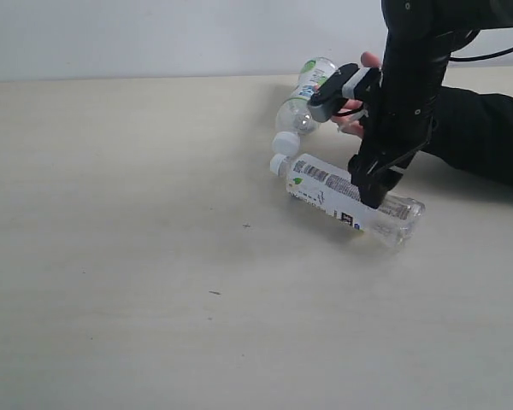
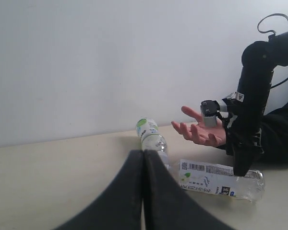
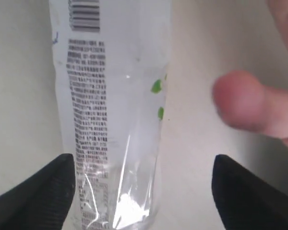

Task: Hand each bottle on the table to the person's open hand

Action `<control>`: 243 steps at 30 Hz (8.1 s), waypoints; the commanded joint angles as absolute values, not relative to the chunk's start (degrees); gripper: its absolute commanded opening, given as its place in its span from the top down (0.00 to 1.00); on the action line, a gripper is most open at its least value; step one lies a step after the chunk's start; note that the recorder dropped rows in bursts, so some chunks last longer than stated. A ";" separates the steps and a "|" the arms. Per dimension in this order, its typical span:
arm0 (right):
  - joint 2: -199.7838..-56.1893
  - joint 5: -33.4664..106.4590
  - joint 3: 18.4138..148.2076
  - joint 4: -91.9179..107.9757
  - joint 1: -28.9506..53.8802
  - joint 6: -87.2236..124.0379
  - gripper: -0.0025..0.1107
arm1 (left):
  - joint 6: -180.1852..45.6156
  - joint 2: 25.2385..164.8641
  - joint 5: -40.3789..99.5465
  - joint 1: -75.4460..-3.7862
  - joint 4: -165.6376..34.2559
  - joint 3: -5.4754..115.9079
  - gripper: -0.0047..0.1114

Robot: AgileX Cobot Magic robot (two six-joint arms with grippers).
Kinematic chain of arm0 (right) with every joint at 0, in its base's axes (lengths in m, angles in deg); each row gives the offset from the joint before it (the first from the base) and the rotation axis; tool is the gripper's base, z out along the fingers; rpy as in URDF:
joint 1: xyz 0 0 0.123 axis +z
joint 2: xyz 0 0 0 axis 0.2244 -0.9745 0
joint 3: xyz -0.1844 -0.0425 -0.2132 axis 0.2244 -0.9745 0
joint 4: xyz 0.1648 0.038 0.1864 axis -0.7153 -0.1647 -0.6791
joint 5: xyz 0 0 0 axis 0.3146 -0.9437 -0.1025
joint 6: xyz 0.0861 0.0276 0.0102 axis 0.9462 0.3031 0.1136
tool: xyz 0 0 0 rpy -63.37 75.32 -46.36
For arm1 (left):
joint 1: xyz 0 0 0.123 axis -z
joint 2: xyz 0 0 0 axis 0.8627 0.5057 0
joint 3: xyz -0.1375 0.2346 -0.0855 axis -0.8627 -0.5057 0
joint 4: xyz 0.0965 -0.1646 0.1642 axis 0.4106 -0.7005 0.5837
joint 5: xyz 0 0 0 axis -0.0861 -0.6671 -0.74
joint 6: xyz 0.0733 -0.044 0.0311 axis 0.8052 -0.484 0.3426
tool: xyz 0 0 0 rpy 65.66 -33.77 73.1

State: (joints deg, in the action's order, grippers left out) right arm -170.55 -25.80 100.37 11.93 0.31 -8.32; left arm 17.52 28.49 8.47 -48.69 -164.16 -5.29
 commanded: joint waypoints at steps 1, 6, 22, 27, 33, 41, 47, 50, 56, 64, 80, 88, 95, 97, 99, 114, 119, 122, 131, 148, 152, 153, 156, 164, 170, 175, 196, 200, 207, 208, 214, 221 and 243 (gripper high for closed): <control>-170.83 -24.13 100.82 10.71 0.35 -8.87 0.29 | 17.05 28.30 7.95 -48.85 -163.99 -5.48 0.96; -173.25 -23.65 100.82 7.54 0.35 -11.02 0.23 | 17.05 28.30 7.95 -48.85 -163.99 -5.48 0.96; -177.50 -22.15 100.82 8.03 0.35 -11.26 0.63 | 17.05 28.30 7.95 -48.85 -163.99 -5.48 0.96; -177.26 -29.96 102.22 8.03 0.35 -7.24 0.98 | 17.05 28.30 7.95 -48.85 -163.99 -5.48 0.96; -169.18 -33.47 102.39 2.14 0.35 -6.27 0.98 | 17.05 28.30 7.95 -48.85 -163.99 -5.48 0.96; -155.58 -33.47 102.39 0.25 0.35 -6.06 0.98 | 17.05 28.30 7.95 -48.85 -163.99 -5.48 0.96; -147.70 -33.47 102.39 2.21 0.35 -4.84 0.98 | 17.05 28.30 7.95 -48.85 -163.99 -5.48 0.96; -146.19 -32.86 102.39 6.66 0.35 2.59 0.98 | 17.05 28.30 7.95 -48.85 -163.99 -5.48 0.96; -148.53 -25.55 102.39 10.14 -1.44 10.24 0.98 | 17.05 28.30 7.95 -48.85 -163.99 -5.48 0.96; -159.29 -23.00 105.67 7.25 -7.65 11.92 0.98 | 17.05 28.30 7.95 -48.85 -163.99 -5.48 0.96; -172.29 -20.93 109.33 3.92 -7.78 11.82 0.98 | 17.05 28.30 7.95 -48.85 -163.99 -5.48 0.96; -174.26 -20.72 109.33 3.92 -7.78 11.82 0.98 | 17.05 28.30 7.95 -48.85 -163.99 -5.48 0.96; -174.26 -20.72 109.33 3.79 -7.78 11.70 0.80 | 17.05 28.30 7.95 -48.85 -163.99 -5.48 0.96; -174.26 -20.72 109.33 3.79 -7.78 11.70 0.67 | 17.05 28.30 7.95 -48.85 -163.99 -5.48 0.96; -174.26 -20.72 109.33 3.79 -7.78 11.70 0.54 | 17.05 28.30 7.95 -48.85 -163.99 -5.48 0.96; -173.63 -19.47 109.87 4.14 -7.67 11.70 0.27 | 17.05 28.30 7.95 -48.85 -163.99 -5.48 0.96; -169.42 -25.53 115.15 4.14 -7.67 11.32 0.27 | 17.05 28.30 7.95 -48.85 -163.99 -5.48 0.96; -165.83 -27.79 117.23 3.89 -7.67 9.23 0.27 | 17.05 28.30 7.95 -48.85 -163.99 -5.48 0.96; -146.76 -25.43 109.76 -3.77 -7.67 1.54 0.97 | 17.05 28.30 7.95 -48.85 -163.99 -5.48 0.96; -120.17 18.97 58.27 -27.51 -7.67 -16.95 0.98 | 17.05 28.30 7.95 -48.85 -163.99 -5.48 0.96; -109.32 29.98 51.26 -40.57 -7.67 -23.92 0.98 | 17.05 28.30 7.95 -48.85 -163.99 -5.48 0.96; -105.86 31.64 50.19 -41.11 -7.67 -25.01 0.98 | 17.05 28.30 7.95 -48.85 -163.99 -5.48 0.96; -96.59 33.14 48.53 -41.55 -7.67 -25.73 0.98 | 17.05 28.30 7.95 -48.85 -163.99 -5.48 0.96; -86.65 31.21 48.53 -41.55 -7.67 -25.73 0.98 | 17.05 28.30 7.95 -48.85 -163.99 -5.48 0.96; -82.78 31.76 48.53 -41.55 -7.67 -25.73 0.98 | 17.05 28.30 7.95 -48.85 -163.99 -5.48 0.96; -82.91 31.76 48.53 -41.55 -7.67 -25.62 0.98 | 17.05 28.30 7.95 -48.85 -163.99 -5.48 0.96; -78.20 32.16 48.53 -41.55 -7.67 -22.67 0.98 | 17.05 28.30 7.95 -48.85 -163.99 -5.48 0.96; -76.74 32.13 48.53 -41.55 -7.67 -22.76 0.98 | 17.05 28.30 7.95 -48.85 -163.99 -5.48 0.96; -75.95 32.02 48.53 -41.55 -7.67 -22.64 0.98 | 17.05 28.30 7.95 -48.85 -163.99 -5.48 0.96; -75.95 32.02 48.53 -41.55 -7.67 -22.64 0.98 | 17.05 28.30 7.95 -48.85 -163.99 -5.48 0.96; -75.95 32.64 47.66 -40.40 -7.67 -22.77 0.98 | 17.05 28.30 7.95 -48.85 -163.99 -5.48 0.96; -75.95 33.40 47.38 -40.40 -7.67 -22.66 0.98 | 17.05 28.30 7.95 -48.85 -163.99 -5.48 0.96; -85.30 35.85 47.38 -41.54 -7.67 -22.53 0.98 | 17.05 28.30 7.95 -48.85 -163.99 -5.48 0.96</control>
State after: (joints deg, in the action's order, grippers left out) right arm -83.00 34.04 47.66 -40.94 -7.60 -22.68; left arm 17.26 28.49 8.02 -48.69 -163.95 -5.29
